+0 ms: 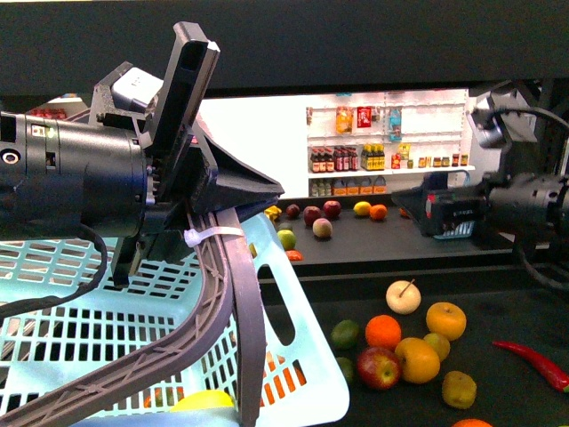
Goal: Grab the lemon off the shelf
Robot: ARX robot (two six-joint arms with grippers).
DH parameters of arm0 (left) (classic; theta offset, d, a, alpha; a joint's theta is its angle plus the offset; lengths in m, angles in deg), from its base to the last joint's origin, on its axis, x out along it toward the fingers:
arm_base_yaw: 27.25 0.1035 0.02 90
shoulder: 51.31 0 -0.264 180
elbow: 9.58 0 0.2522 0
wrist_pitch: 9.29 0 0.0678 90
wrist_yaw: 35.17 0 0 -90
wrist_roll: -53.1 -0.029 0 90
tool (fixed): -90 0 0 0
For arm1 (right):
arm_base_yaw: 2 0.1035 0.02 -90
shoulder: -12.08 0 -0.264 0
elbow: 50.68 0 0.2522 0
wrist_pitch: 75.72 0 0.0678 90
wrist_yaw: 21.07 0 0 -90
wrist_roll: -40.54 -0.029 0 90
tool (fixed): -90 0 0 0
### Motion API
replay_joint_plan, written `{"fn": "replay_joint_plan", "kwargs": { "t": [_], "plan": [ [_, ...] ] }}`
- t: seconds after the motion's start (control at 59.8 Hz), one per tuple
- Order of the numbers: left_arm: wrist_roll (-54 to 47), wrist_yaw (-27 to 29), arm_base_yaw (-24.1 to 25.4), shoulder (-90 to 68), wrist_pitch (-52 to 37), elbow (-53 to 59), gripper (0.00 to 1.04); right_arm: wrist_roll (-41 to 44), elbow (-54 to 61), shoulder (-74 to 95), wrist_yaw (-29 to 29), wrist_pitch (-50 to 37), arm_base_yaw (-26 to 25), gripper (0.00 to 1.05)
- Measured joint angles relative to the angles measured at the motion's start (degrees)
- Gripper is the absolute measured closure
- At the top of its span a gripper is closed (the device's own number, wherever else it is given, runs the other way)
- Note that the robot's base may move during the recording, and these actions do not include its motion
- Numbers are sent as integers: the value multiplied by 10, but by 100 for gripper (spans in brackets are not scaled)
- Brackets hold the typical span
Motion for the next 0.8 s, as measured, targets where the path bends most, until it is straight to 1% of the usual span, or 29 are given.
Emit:
{"fn": "replay_joint_plan", "kwargs": {
  "t": [0.084, 0.167, 0.318, 0.452, 0.619, 0.803],
  "plan": [
    [0, 0, 0, 0, 0, 0, 98, 7, 2, 48, 3, 1, -21, 7],
    [0, 0, 0, 0, 0, 0, 98, 23, 7, 93, 3, 1, -31, 7],
    [0, 0, 0, 0, 0, 0, 98, 51, 7, 163, 10, 1, -33, 7],
    [0, 0, 0, 0, 0, 0, 98, 95, -1, 224, 41, 21, -28, 7],
    [0, 0, 0, 0, 0, 0, 98, 145, -10, 275, 72, 45, 0, 7],
    [0, 0, 0, 0, 0, 0, 98, 215, -18, 310, 93, 67, 66, 7]
  ]
}}
